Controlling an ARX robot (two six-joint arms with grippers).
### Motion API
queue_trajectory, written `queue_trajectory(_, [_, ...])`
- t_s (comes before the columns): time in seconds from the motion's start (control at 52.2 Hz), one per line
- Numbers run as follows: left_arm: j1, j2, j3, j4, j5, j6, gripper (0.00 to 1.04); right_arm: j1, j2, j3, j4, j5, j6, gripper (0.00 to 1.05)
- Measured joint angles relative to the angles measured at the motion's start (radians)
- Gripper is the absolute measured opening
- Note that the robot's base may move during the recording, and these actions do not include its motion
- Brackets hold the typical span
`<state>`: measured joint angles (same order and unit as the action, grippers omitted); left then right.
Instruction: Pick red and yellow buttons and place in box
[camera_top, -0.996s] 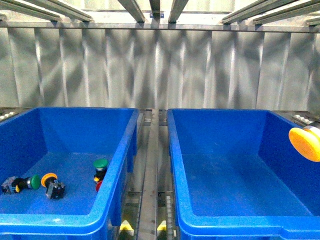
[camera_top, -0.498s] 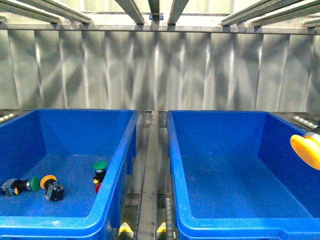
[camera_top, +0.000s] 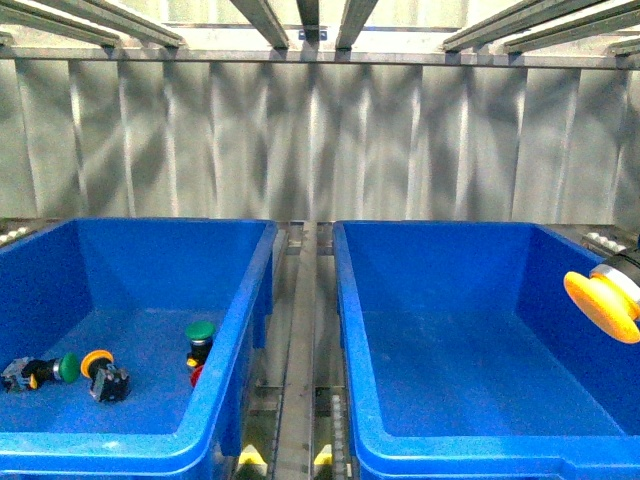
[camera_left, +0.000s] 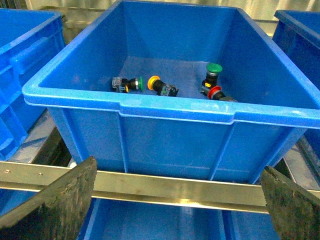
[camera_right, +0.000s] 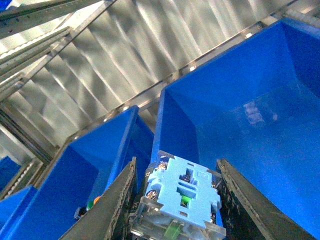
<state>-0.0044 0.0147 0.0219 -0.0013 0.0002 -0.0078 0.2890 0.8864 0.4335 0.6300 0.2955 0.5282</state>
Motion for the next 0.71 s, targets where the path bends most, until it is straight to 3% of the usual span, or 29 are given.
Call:
queue_trajectory(0.172, [0.0, 0.0, 0.0, 0.0, 0.0, 0.0, 0.97, 0.011, -0.004, -0.037, 0.012, 0.032, -0.015, 0.38])
queue_trajectory(0.421, [0.0, 0.0, 0.0, 0.0, -0.004, 0.0, 0.97, -0.005, -0.041, -0.082, 0.0, 0.0, 0.006, 0.38])
queue_trajectory(0.708, [0.0, 0.0, 0.0, 0.0, -0.003, 0.0, 0.97, -0.087, -0.063, -0.093, -0.013, -0.029, 0.028, 0.38])
